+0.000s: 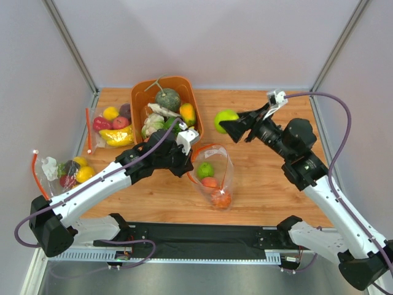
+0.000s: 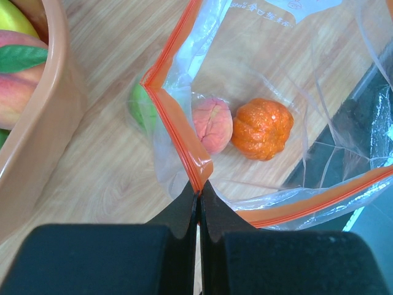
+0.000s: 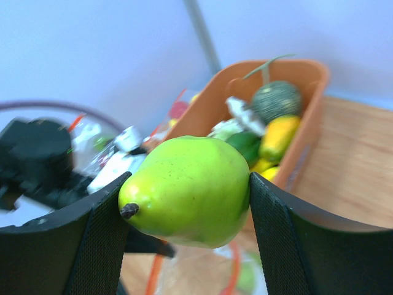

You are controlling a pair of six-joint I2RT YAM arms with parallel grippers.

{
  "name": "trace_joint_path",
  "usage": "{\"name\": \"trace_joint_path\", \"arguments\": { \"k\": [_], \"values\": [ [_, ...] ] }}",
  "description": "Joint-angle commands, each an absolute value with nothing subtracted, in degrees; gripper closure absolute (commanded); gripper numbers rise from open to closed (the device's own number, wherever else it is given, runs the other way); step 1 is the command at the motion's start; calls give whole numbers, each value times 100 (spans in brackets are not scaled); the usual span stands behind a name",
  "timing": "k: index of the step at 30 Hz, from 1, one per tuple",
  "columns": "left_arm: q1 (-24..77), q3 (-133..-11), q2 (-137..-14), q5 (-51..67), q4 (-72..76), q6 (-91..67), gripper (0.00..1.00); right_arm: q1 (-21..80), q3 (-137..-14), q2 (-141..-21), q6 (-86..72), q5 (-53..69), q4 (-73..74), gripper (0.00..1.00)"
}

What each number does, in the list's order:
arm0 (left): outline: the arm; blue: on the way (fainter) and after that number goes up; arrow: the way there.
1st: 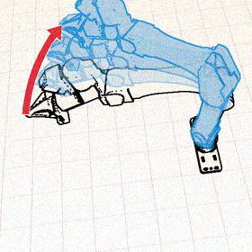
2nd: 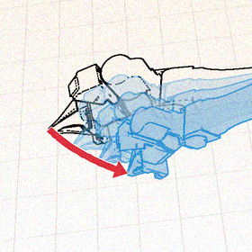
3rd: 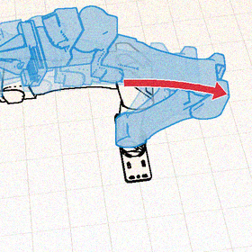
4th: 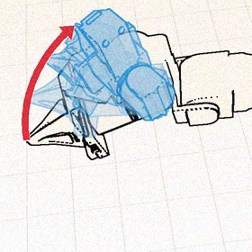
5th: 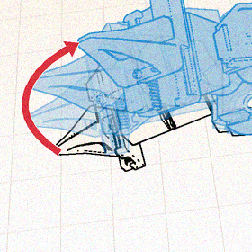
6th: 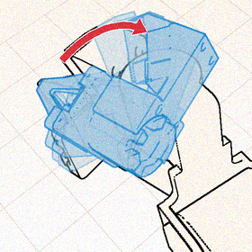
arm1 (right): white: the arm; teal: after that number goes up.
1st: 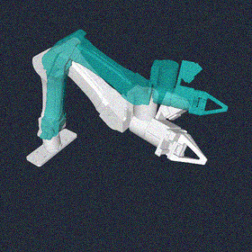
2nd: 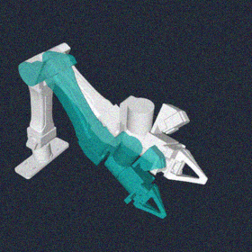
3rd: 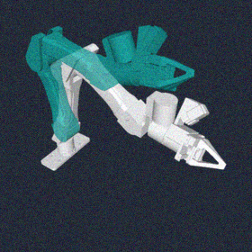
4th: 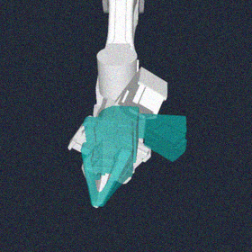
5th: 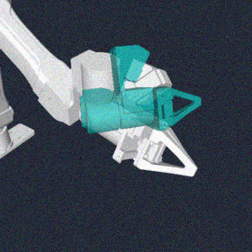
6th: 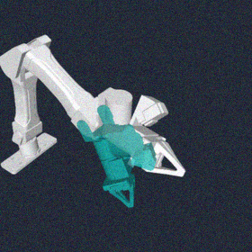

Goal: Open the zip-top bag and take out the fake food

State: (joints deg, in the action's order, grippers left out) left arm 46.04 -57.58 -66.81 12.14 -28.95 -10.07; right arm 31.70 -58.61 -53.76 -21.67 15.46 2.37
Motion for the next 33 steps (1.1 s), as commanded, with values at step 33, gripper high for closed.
{"name": "trace_joint_path", "arguments": {
  "k": [33],
  "values": [
    [4623, -5845, -6232, 1977, -2628, -958, 100, 3173, -11642, -12136, -1556, 2294, 1116, 68]
  ]
}}
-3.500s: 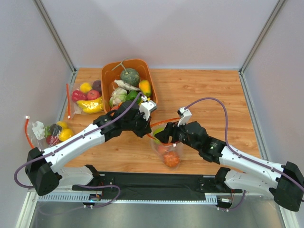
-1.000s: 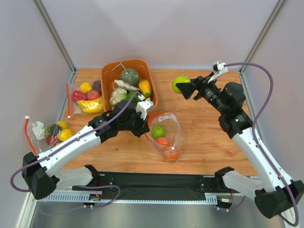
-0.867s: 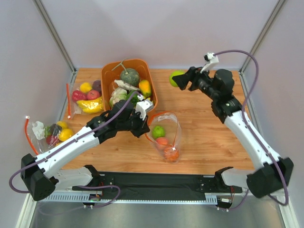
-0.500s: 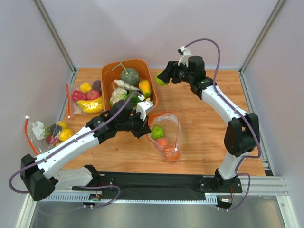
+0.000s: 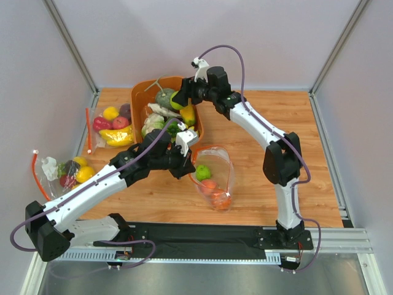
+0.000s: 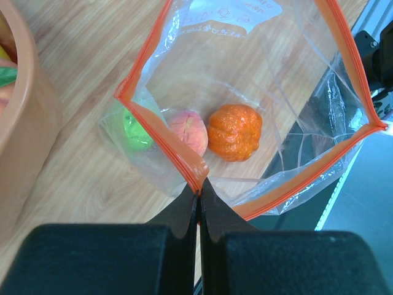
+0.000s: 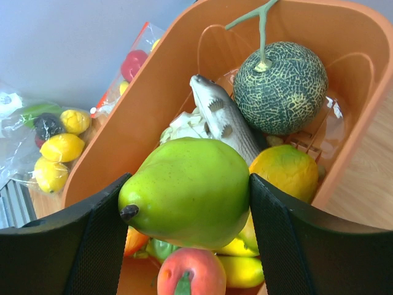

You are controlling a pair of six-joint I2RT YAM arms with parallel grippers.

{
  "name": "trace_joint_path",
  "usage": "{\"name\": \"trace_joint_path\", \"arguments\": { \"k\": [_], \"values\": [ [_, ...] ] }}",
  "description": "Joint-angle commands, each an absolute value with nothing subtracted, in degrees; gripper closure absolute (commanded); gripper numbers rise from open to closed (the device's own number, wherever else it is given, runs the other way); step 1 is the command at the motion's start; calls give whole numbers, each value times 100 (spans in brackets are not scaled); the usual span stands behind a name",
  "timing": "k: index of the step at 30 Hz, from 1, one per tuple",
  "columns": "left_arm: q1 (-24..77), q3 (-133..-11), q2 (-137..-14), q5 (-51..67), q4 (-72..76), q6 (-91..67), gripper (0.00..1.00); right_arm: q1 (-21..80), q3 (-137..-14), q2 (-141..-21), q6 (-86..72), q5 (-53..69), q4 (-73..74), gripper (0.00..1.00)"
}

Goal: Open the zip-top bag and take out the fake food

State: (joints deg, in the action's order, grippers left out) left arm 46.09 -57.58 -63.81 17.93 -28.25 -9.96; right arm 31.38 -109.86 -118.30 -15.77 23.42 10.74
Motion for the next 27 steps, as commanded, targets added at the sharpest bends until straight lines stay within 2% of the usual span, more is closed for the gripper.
{"name": "trace_joint_path", "arguments": {
  "k": [1, 9, 11, 13, 15, 18, 21, 27],
  "values": [
    [4632, -5845, -6231, 1960, -2619, -958, 100, 3190, -11793, -12381, -1573, 2268, 1142, 68],
    [4623, -5862, -6135, 1881, -2645, -905, 100, 3384, -12691, -13236, -1617, 1785, 1108, 63],
    [4623, -5862, -6100, 1837, -2654, -896, 100, 3427, -12674, -13263, -1608, 1662, 1020, 56],
    [4623, -5871, -6073, 1846, -2654, -896, 100, 3445, -12674, -13298, -1617, 1513, 993, 42],
    [4632, -5880, -6073, 1854, -2663, -888, 100, 3463, -12647, -13307, -1617, 1459, 923, 21],
    [4632, -5880, -6056, 1837, -2672, -879, 100, 3489, -12630, -13272, -1617, 1415, 905, 8],
    [4623, -5880, -6029, 1828, -2672, -870, 100, 3489, -12577, -13210, -1600, 1424, 835, 0],
    [4632, -5871, -6038, 1819, -2681, -879, 100, 3480, -12157, -12833, -1547, 1310, 555, 0]
  ]
}}
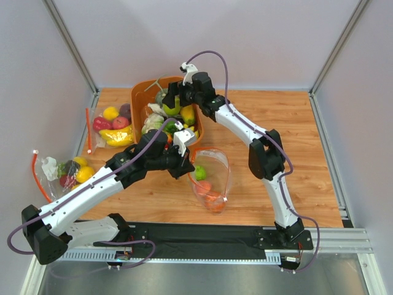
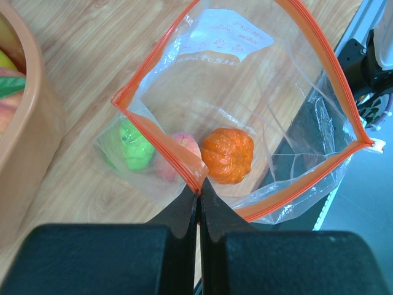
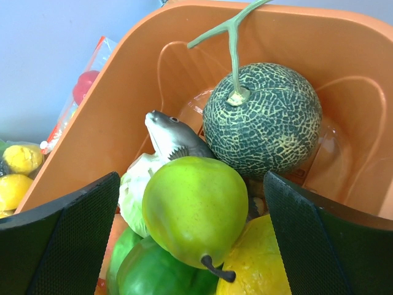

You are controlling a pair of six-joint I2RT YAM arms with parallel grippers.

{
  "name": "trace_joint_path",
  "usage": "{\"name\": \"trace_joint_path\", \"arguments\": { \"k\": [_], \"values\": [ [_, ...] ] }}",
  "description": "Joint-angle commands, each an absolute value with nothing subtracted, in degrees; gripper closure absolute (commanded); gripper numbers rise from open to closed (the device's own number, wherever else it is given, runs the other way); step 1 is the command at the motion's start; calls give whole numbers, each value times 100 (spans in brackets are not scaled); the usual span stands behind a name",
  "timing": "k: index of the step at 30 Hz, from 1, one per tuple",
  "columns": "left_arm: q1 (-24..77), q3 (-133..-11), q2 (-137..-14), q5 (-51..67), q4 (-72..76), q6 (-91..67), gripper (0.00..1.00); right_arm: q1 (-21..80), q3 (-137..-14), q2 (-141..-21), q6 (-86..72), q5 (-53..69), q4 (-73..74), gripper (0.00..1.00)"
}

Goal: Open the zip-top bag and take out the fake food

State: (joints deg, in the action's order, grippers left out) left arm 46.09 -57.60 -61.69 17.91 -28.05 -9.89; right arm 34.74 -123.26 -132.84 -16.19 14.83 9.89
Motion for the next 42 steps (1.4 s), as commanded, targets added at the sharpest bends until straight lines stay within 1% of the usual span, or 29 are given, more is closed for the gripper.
{"name": "trace_joint_path", "arguments": {
  "k": [1, 6, 9, 10, 15, 19, 20, 21, 23, 24, 26, 28, 29, 32, 35, 39, 41, 42],
  "values": [
    [4623, -5871, -6038, 1828, -2681, -870, 100, 3454, -12086, -12745, -1547, 1266, 423, 0],
    [4632, -5862, -6056, 1811, -2681, -870, 100, 3173, -11848, -12297, -1670, 1134, 316, 0],
    [4623, -5862, -6064, 1775, -2681, -870, 100, 2822, -11287, -11840, -1898, 1133, 54, 0],
    [4632, -5862, -6064, 1767, -2689, -870, 100, 2647, -10876, -11700, -1959, 1151, -191, 0],
    [4632, -5862, -6082, 1749, -2689, -861, 100, 2321, -9845, -10636, -1890, 854, -220, 0],
    [4623, -5862, -6108, 1696, -2716, -861, 100, 2381, -9002, -9854, -1811, 721, 307, 2],
    [4623, -5871, -6117, 1688, -2733, -861, 100, 2425, -8765, -9461, -1776, 669, 308, 2],
    [4632, -5880, -6143, 1661, -2742, -844, 100, 2487, -8215, -9240, -1688, 529, 316, 3],
    [4623, -5897, -6161, 1635, -2768, -835, 100, 2689, -7710, -8556, -1574, 335, 316, 3],
    [4632, -5889, -6196, 1635, -2777, -844, 100, 2750, -7221, -8317, -1521, 203, 343, 4],
    [4632, -5889, -6231, 1643, -2777, -852, 100, 2900, -6814, -7581, -1459, 150, 491, 4],
    [4632, -5897, -6293, 1705, -2777, -879, 100, 3014, -6366, -7095, -1468, 289, 736, 5],
    [4623, -5897, -6310, 1731, -2786, -870, 100, 3058, -6250, -6658, -1459, 342, 851, 6],
    [4632, -5897, -6354, 1802, -2777, -905, 100, 3427, -6003, -5918, -1284, 378, 1440, 9],
    [4632, -5906, -6355, 1811, -2777, -888, 100, 3875, -5985, -5495, -1222, 395, 2011, 10],
    [4623, -5897, -6363, 1767, -2795, -879, 100, 4227, -6126, -5414, -1301, 781, 2416, 17],
    [4623, -5897, -6363, 1758, -2795, -879, 100, 4385, -6266, -5572, -1275, 931, 2619, 24],
    [4632, -5897, -6363, 1758, -2795, -879, 100, 4490, -6284, -5624, -1257, 1019, 2637, 26]
  ]
}}
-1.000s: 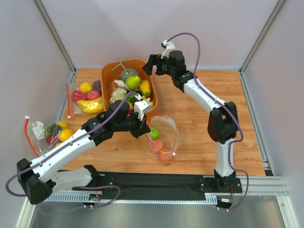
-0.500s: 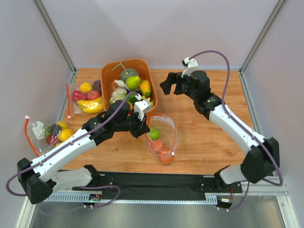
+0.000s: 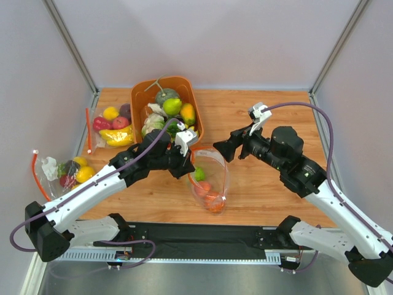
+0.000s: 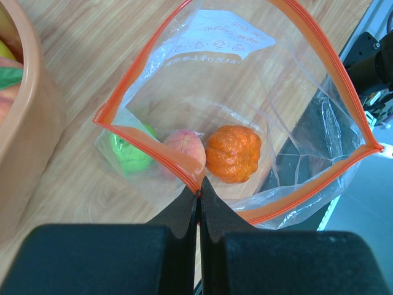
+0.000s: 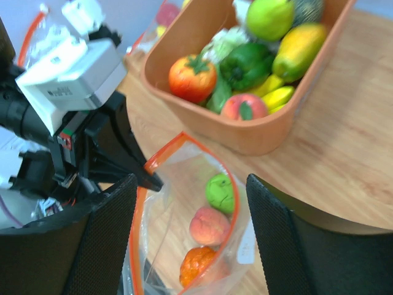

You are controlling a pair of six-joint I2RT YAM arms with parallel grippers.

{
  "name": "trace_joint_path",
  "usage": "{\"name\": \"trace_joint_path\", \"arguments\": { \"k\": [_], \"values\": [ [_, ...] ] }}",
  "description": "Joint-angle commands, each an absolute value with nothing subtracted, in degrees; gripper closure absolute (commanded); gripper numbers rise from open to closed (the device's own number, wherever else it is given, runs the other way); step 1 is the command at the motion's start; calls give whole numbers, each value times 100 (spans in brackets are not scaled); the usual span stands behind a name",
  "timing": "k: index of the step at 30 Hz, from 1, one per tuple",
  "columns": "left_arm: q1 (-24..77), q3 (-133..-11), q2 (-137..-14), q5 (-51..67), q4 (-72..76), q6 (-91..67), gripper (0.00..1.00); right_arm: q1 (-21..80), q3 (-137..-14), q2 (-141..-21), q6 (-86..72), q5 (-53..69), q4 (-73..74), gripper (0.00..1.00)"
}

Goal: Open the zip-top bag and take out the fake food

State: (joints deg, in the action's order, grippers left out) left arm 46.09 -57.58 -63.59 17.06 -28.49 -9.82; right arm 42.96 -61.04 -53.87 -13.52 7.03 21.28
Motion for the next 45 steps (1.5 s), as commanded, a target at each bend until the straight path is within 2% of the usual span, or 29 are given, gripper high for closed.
{"name": "trace_joint_path", "arguments": {
  "k": [1, 5, 25, 29, 38, 45],
  "values": [
    [4632, -5897, -6381, 1758, -2795, -879, 100, 4535, -6293, -5756, -1257, 1080, 2628, 28],
    [4623, -5897, -6416, 1767, -2804, -870, 100, 4693, -6398, -6160, -1301, 1318, 2584, 36],
    [4623, -5897, -6407, 1784, -2812, -888, 100, 5273, -6469, -7567, -1591, -254, 3945, 43],
    [4623, -5889, -6442, 1784, -2812, -897, 100, 5642, -6346, -7699, -1731, -518, 4122, 43],
    [4641, -5933, -6434, 1345, -2988, -1002, 100, 5985, -5766, -7726, -2452, -237, 3788, 42],
    [4772, -5898, -6451, 1196, -2997, -1081, 100, 6135, -5195, -7664, -2847, -176, 3122, 37]
  ]
}}
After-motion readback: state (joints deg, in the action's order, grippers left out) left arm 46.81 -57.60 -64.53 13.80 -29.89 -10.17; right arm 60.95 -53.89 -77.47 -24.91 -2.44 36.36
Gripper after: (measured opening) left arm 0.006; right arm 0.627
